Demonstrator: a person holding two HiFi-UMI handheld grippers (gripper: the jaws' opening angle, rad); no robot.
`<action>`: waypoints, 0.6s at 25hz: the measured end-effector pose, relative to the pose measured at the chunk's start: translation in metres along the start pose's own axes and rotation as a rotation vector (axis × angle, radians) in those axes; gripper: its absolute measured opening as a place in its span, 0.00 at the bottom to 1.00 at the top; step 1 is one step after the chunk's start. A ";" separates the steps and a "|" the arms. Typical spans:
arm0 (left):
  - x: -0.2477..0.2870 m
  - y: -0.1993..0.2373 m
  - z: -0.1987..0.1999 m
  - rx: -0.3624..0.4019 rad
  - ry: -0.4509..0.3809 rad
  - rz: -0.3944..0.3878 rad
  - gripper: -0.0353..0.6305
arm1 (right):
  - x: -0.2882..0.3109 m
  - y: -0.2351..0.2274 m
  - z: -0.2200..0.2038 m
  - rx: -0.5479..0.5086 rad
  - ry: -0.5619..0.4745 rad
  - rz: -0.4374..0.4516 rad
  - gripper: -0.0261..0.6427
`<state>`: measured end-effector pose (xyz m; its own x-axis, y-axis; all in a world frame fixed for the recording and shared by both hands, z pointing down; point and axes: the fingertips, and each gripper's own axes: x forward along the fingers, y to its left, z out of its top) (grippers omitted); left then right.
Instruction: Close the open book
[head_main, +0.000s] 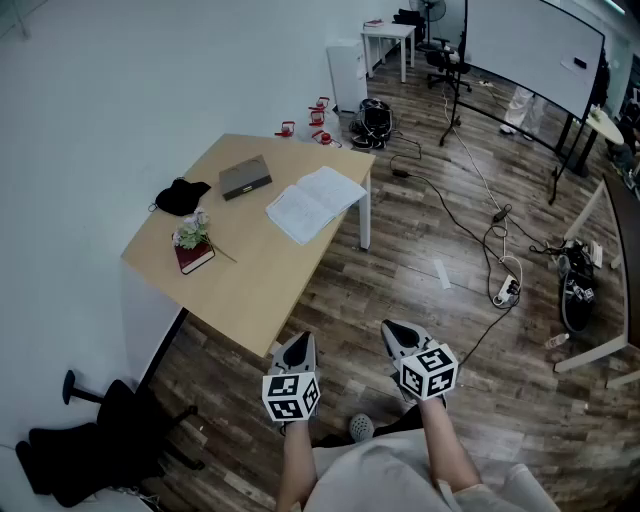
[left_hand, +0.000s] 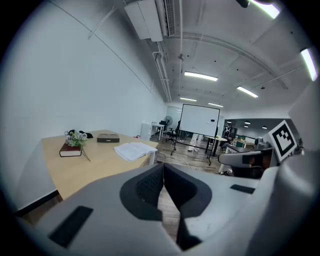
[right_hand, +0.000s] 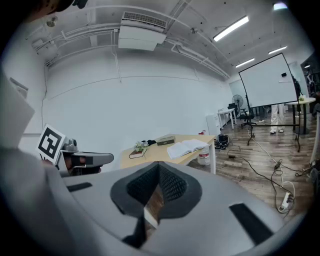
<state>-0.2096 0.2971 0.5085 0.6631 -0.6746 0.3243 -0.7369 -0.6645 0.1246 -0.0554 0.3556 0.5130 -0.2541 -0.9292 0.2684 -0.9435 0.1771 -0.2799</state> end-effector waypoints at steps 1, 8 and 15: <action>-0.001 -0.001 0.001 0.004 -0.009 -0.002 0.09 | -0.002 -0.001 0.000 0.005 -0.003 -0.006 0.05; -0.002 -0.007 0.002 0.010 -0.025 -0.012 0.09 | -0.011 -0.006 -0.003 0.017 -0.012 -0.040 0.05; -0.004 -0.009 0.005 -0.003 -0.045 -0.011 0.09 | -0.025 -0.016 0.011 0.095 -0.058 -0.112 0.05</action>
<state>-0.2052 0.3038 0.5012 0.6765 -0.6809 0.2807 -0.7297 -0.6712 0.1307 -0.0319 0.3728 0.5003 -0.1330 -0.9591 0.2499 -0.9401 0.0423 -0.3382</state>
